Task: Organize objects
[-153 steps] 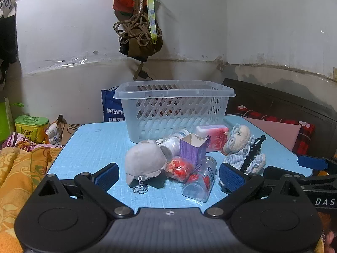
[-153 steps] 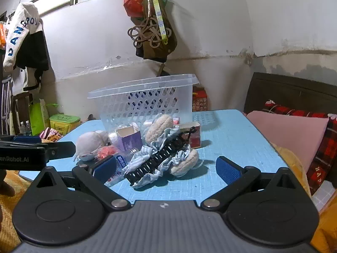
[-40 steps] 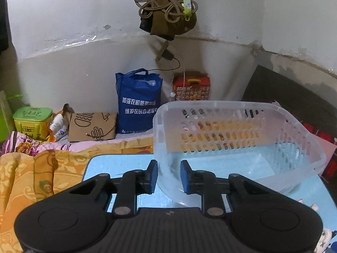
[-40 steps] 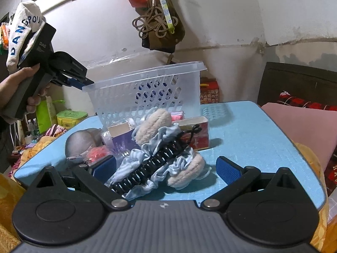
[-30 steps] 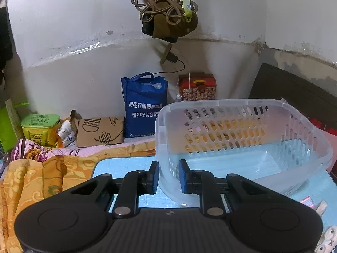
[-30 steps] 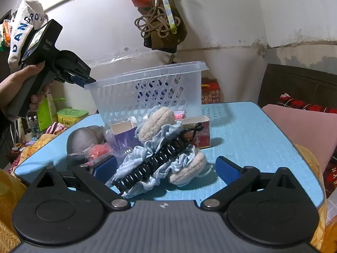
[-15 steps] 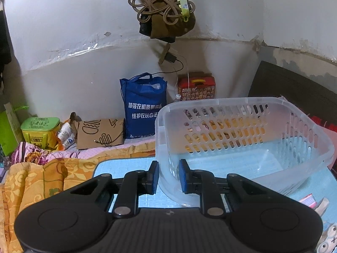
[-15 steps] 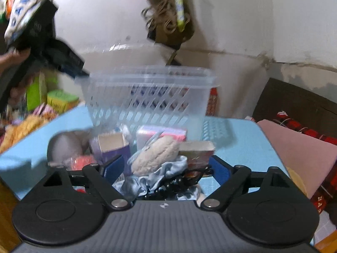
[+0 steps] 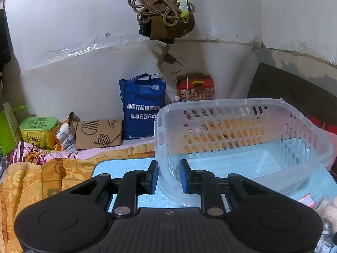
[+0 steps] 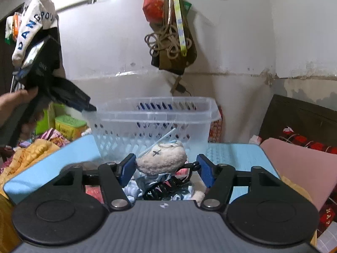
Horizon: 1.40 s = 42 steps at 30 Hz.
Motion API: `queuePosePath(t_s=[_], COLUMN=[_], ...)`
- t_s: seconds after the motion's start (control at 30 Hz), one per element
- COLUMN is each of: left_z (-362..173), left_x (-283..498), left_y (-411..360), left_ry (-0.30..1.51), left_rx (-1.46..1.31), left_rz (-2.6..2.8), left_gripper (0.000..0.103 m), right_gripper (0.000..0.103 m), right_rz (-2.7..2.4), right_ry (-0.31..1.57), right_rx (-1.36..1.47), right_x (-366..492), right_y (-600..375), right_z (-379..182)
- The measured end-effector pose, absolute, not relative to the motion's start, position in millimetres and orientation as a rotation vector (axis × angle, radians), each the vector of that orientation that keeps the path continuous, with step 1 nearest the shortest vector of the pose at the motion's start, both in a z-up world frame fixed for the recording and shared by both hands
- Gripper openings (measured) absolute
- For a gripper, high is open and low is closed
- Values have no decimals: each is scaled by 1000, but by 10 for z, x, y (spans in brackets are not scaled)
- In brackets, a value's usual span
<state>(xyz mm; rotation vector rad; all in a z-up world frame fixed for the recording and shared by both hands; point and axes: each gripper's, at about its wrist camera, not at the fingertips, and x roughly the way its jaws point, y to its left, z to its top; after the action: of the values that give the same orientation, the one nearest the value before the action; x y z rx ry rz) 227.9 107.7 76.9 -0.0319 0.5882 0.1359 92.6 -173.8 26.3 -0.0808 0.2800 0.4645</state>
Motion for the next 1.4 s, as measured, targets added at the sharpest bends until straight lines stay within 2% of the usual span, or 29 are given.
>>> queuePosePath(t_s=[0.93, 1.17, 1.2, 1.23, 1.27, 1.4], left_z=[771, 775, 776, 776, 777, 775], left_x=[2267, 2279, 2282, 2282, 2282, 2282], left_y=[1071, 1062, 1061, 1060, 1061, 1061], left_ry=[578, 576, 577, 576, 577, 578], left_rx=[-31, -29, -29, -28, -28, -29], left_rz=[138, 141, 142, 142, 141, 141], left_gripper=[26, 26, 27, 27, 27, 27], right_gripper=[66, 63, 59, 41, 35, 34], right_rz=[422, 435, 435, 434, 442, 445], right_ry=[160, 104, 96, 86, 86, 121], right_rx=[60, 105, 102, 100, 104, 88], right_x=[971, 962, 971, 981, 1001, 1123], right_y=[-1946, -2038, -2038, -2038, -2046, -2003], right_z=[487, 643, 667, 695, 718, 756])
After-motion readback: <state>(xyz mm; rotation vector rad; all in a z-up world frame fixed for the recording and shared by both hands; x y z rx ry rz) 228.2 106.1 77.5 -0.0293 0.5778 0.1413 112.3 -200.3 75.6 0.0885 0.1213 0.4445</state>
